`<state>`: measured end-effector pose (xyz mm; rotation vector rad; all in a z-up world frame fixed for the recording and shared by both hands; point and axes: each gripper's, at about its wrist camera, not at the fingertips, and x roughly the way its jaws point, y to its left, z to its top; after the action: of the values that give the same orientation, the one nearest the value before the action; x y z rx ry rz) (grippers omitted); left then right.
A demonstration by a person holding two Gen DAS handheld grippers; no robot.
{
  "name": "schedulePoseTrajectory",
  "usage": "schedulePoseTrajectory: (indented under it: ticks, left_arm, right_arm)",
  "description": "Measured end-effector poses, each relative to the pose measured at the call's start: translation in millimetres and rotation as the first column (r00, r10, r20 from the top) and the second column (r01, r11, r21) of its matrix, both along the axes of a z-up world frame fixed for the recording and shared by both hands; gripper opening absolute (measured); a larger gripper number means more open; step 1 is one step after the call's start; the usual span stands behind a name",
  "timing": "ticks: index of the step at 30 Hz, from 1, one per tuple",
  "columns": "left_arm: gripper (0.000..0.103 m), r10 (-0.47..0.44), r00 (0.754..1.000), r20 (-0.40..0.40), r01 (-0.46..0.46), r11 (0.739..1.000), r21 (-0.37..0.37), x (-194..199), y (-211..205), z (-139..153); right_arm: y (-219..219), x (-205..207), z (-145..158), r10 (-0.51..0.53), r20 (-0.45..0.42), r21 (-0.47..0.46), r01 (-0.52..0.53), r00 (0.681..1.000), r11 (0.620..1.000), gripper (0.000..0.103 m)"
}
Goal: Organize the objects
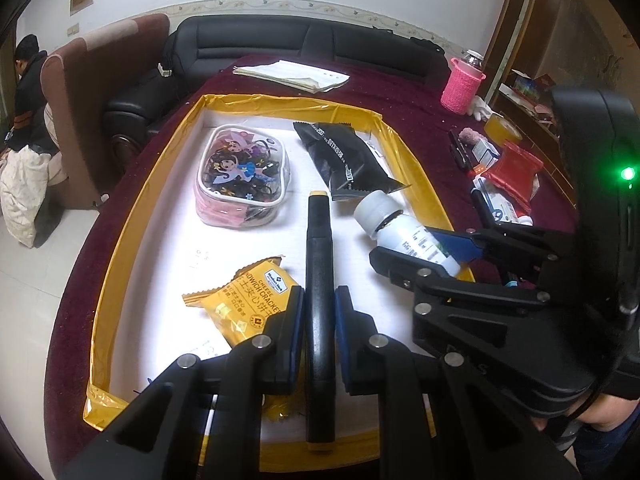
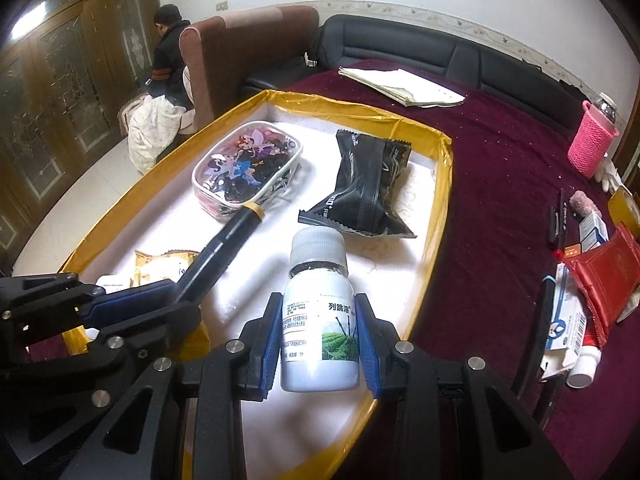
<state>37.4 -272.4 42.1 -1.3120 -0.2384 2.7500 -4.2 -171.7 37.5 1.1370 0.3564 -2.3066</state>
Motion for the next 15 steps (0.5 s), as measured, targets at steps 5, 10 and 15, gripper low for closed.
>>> schedulePoseTrajectory:
  ticks: [5, 10, 15]
  left_arm:
    - [0.014, 0.002, 1.0, 0.001, -0.002, 1.0, -0.003, -2.1, 0.3, -0.6]
    - [0.014, 0.01, 1.0, 0.0, -0.01, 1.0, 0.006, -2.6, -1.3, -0.5]
    - [0.014, 0.02, 1.0, -0.005, -0.02, 1.0, 0.008, -1.4, -3.8, -0.1]
  right_arm:
    - [-4.1, 1.5, -0.5, 0.008, -0.017, 0.017, -0.008, 1.0, 1.0, 0.038]
    - [-9.7, 0.0, -2.6, 0.031, -0.032, 0.043, -0.029, 0.999, 0.999, 0.038]
    - [-16.5, -1.1, -6.6, 0.05, -0.044, 0.076, -0.047, 0.998, 0.996, 0.038]
